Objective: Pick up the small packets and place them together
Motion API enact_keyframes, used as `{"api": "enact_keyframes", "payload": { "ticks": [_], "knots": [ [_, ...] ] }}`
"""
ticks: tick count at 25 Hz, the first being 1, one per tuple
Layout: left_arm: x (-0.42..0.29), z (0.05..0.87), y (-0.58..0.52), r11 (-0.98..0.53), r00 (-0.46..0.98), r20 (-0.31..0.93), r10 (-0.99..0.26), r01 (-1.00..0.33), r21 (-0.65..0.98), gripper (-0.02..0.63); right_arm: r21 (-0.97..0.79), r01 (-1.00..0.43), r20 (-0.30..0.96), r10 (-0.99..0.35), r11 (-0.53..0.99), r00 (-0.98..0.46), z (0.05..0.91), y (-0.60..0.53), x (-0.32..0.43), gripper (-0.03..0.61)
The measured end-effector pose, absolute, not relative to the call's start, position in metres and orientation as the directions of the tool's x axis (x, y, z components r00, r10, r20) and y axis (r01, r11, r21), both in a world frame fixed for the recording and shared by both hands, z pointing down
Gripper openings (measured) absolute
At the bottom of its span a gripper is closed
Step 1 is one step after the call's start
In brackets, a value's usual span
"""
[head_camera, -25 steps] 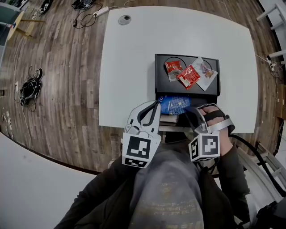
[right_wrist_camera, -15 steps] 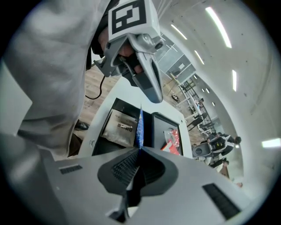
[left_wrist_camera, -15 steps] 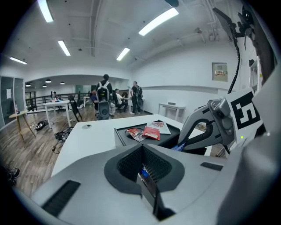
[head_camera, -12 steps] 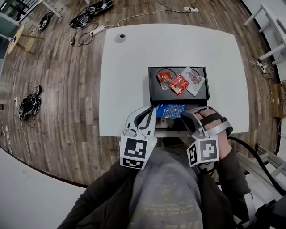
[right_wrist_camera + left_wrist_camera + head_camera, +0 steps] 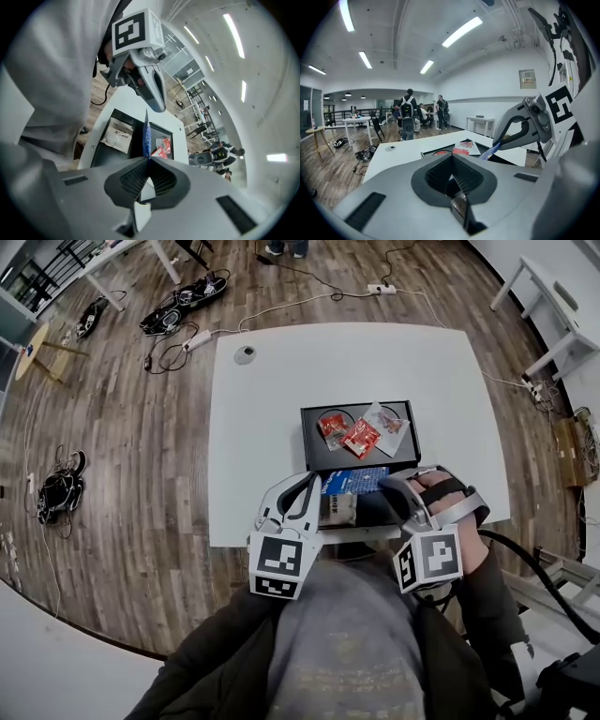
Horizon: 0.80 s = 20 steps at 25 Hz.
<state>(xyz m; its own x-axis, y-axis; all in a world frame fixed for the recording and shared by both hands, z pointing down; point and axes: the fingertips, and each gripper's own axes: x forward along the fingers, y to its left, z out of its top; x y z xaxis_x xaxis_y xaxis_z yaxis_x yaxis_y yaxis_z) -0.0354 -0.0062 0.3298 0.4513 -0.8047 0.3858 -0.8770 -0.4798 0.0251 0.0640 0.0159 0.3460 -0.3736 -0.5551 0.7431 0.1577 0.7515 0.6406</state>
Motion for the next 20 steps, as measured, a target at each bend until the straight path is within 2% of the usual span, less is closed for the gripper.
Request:
{"api": "enact_keyframes", "payload": {
  "ticks": [20],
  "knots": [
    [-0.042, 0.319, -0.039, -0.413, 0.395, 0.359, -0.846, -0.910, 0.030, 0.003, 0.753, 0.079, 0.631, -0.683, 0.653, -0.366, 0.291, -0.080, 0.081, 0.005]
  ]
}}
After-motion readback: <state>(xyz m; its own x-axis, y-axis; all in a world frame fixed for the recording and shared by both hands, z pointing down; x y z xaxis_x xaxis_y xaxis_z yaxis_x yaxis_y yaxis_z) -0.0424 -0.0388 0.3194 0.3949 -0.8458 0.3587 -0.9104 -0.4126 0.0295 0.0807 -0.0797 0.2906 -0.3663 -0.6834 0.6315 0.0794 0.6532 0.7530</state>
